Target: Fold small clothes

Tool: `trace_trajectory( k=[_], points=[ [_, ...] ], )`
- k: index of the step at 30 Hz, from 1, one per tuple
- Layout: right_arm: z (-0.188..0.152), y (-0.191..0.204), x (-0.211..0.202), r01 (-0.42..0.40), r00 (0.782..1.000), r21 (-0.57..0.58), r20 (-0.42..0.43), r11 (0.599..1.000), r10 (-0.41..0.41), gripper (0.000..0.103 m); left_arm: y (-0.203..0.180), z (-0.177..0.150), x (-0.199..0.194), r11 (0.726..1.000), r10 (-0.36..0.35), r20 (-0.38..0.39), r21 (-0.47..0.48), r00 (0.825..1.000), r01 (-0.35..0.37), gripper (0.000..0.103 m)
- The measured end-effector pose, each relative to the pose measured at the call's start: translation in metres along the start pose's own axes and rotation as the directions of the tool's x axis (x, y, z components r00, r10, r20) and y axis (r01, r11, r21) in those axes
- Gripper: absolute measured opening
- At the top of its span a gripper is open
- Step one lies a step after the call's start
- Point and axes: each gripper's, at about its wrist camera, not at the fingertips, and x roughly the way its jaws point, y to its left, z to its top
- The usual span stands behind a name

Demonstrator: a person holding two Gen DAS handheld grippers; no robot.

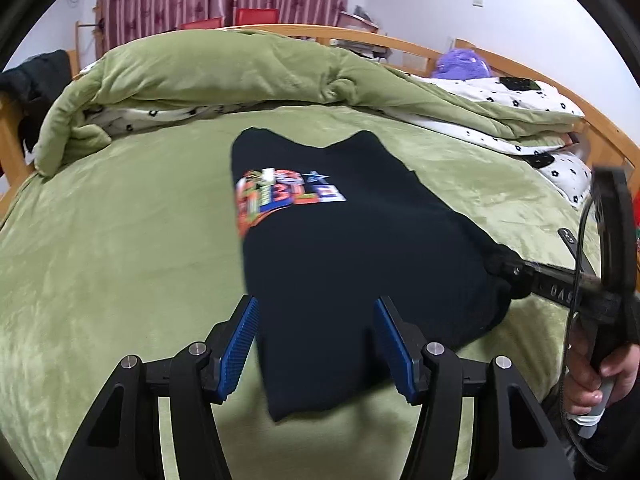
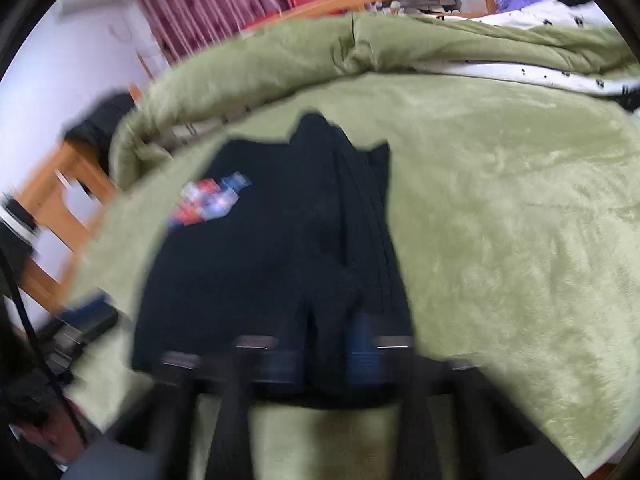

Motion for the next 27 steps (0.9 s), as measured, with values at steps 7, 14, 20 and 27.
trace_trajectory(
  k=[7, 14, 20, 27],
  points=[
    [-0.026, -0.007, 0.01, 0.094, 0.994, -0.019, -0.048, 0.995, -0.095, 0.008, 0.011, -0.001, -0.008, 1.0, 0.022, 0.005, 0.004, 1.0, -0.022, 0.057],
    [-0.013, 0.008, -0.038, 0.136, 0.991, -0.002, -0.007, 0.991, -0.136, 0.043, 0.019, -0.002, -0.029, 0.999, 0.006, -0.007, -0.05, 1.0, -0.006, 0.057],
    [-0.004, 0.026, -0.097, 0.189, 0.979, -0.029, 0.088, 0.981, -0.186, 0.053, 0.02, 0.0, -0.067, 0.996, 0.055, -0.005, -0.072, 0.998, -0.055, 0.07],
    [-0.003, 0.056, -0.162, 0.202, 0.971, -0.051, 0.14, 0.978, -0.193, 0.061, 0.014, 0.007, -0.116, 0.99, 0.11, 0.027, -0.095, 0.994, -0.107, 0.077]
  ],
)
